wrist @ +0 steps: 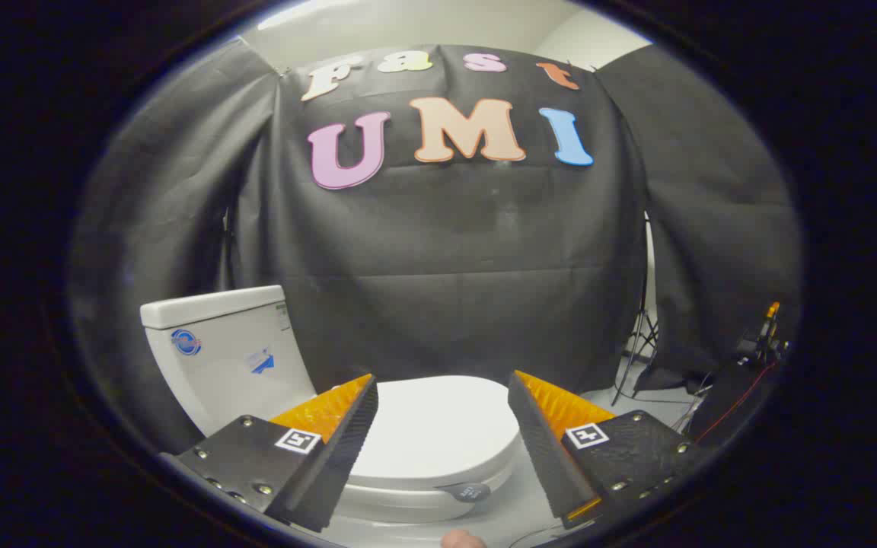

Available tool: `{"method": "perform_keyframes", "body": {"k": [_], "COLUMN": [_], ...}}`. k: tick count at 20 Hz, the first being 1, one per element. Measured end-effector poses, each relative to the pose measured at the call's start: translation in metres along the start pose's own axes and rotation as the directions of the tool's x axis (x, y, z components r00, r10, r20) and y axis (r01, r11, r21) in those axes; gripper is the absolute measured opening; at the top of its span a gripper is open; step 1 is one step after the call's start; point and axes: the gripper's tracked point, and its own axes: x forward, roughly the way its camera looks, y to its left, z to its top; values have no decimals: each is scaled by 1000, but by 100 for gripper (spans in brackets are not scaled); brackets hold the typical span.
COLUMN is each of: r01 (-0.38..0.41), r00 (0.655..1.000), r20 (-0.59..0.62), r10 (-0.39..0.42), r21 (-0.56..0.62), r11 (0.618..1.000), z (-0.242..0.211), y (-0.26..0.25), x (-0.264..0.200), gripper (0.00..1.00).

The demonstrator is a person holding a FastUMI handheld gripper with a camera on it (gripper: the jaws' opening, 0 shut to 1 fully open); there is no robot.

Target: Open the toilet lid.

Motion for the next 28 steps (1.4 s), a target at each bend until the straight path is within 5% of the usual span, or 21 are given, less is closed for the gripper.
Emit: {"method": "perform_keyframes", "body": {"k": [28], "r01": [48], "r00": [994], "r20": [-94], "r10": [-49], "r21": [-13], "r11": [999], "z": [-32], "y": [-10], "x": [19], "gripper": [100]}}
